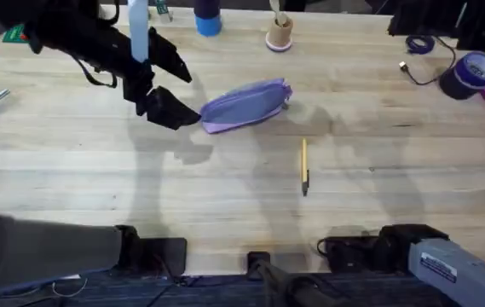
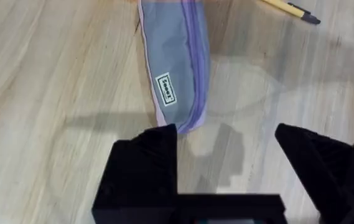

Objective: Unzip the bag, pick up the pens from the table one at a time and place them inside, then zip the bag closed.

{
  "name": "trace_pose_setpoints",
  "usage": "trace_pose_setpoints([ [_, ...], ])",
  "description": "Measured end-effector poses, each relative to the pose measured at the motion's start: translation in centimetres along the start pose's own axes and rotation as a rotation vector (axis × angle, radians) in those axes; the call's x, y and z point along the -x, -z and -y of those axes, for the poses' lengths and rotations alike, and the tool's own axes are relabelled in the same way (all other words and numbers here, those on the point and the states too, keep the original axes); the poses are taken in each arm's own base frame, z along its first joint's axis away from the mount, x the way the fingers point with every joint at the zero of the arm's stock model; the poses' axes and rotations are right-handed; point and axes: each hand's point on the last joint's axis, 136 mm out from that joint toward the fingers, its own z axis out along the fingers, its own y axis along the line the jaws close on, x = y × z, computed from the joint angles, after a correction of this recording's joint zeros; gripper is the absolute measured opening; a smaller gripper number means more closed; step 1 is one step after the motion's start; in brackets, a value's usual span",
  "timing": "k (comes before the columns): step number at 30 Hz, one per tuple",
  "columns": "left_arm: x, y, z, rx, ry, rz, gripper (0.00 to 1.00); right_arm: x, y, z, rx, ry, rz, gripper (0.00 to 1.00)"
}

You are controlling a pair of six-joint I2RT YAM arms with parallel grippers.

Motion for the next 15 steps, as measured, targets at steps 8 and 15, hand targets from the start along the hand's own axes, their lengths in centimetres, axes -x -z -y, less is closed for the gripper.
trace_pose_setpoints([
  [8, -1.7, -3.1, -2.1, -0.090, 0.028, 0.046, 0.982, 0.0, 0.0, 0.0, 0.000, 0.000, 0.000, 0.996],
  [15, -2.0, -4.7, -3.8, -0.093, 0.014, 0.087, 0.983, 0.0, 0.0, 0.0, 0.000, 0.000, 0.000, 0.996],
])
